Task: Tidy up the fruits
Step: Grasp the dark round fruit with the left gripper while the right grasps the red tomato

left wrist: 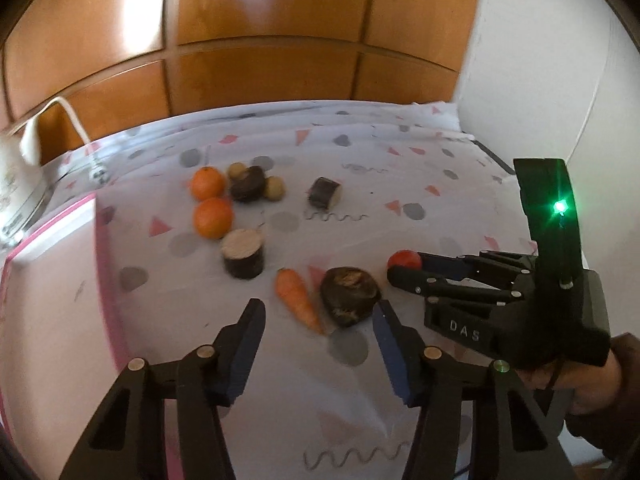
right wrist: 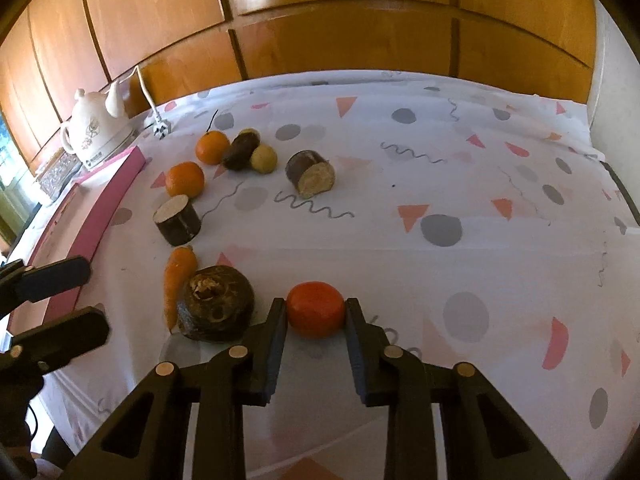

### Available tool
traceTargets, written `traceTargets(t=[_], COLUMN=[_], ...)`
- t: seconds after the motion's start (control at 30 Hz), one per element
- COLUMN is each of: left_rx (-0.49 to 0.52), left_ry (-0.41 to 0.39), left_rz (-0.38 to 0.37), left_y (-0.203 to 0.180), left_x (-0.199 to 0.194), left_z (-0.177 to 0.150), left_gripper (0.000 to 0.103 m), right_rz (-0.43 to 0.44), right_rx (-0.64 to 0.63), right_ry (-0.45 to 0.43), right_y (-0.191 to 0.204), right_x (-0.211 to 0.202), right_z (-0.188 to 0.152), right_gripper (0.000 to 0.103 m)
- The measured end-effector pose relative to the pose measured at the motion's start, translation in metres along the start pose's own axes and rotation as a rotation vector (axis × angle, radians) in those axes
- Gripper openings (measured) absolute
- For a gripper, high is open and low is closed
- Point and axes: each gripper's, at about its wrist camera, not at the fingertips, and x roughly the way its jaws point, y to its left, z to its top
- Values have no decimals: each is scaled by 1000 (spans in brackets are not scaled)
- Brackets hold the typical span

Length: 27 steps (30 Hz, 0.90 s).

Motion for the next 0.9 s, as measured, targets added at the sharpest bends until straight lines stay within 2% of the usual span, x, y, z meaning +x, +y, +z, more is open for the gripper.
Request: traceTargets(t=[0.13,0.47,0.57,0.7,0.9], left_rx=[58,166,188,164,93], left_ry=[21,84,90,84,50], left_rz=[-4,-5,-12,-25,-17], left_y=[-12,-28,-31,-28,-21], left_x=[20,62,69,75,59], left_z=[10,15,14,9,4], left_gripper=[57,57,51,49,49], right_rz=[-34,-7,3,3,-21], right_rx=[0,-5,-4,-4,-31], right_ry=[-13,-34,-43,-50,-44], right_y=[-9,-18,-19,-19,-15], right_x=[0,1,1,1,2], right_z=[-3,-6,-8,-9,-9], right_gripper=[29,28,28,28,29])
